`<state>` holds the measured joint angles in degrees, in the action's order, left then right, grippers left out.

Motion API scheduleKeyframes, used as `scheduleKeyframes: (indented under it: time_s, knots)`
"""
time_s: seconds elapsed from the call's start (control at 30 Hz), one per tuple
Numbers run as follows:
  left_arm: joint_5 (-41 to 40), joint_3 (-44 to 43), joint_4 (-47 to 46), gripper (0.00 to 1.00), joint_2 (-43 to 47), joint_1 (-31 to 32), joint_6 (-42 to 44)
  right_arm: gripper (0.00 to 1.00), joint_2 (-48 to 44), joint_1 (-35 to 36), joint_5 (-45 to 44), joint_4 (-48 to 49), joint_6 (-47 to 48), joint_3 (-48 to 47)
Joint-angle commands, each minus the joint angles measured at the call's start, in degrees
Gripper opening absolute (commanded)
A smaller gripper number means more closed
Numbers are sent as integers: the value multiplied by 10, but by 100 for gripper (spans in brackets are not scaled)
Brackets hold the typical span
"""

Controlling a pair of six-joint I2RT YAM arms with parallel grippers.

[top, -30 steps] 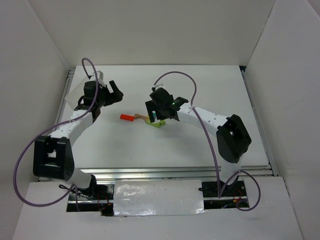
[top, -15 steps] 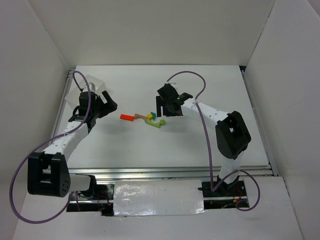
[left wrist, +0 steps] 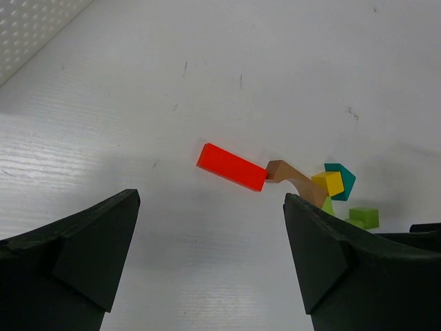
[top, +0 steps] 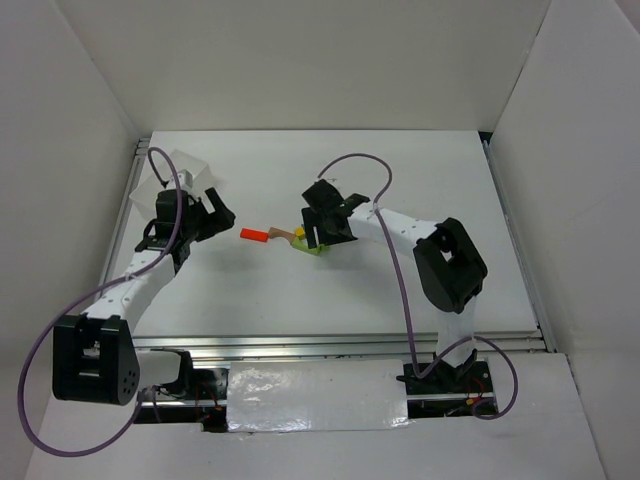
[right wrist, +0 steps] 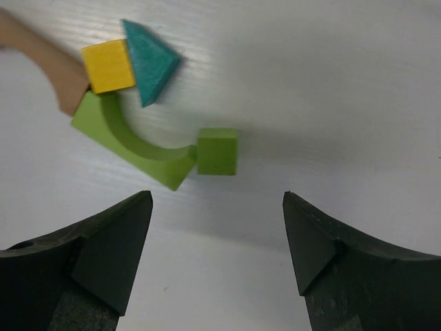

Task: Build the wood block tower

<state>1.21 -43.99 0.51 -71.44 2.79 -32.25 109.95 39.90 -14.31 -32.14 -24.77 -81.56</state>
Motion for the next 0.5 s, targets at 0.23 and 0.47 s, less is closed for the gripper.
scheduleKeyframes:
  time_s: [0.23, 0.47]
  knots:
    - [62, -131, 11, 99, -163, 8, 57, 94, -47, 54, -41, 14, 54, -22]
    - [25, -247, 55, 99, -319, 52, 46, 100, -83, 42, -59, -1, 22, 24]
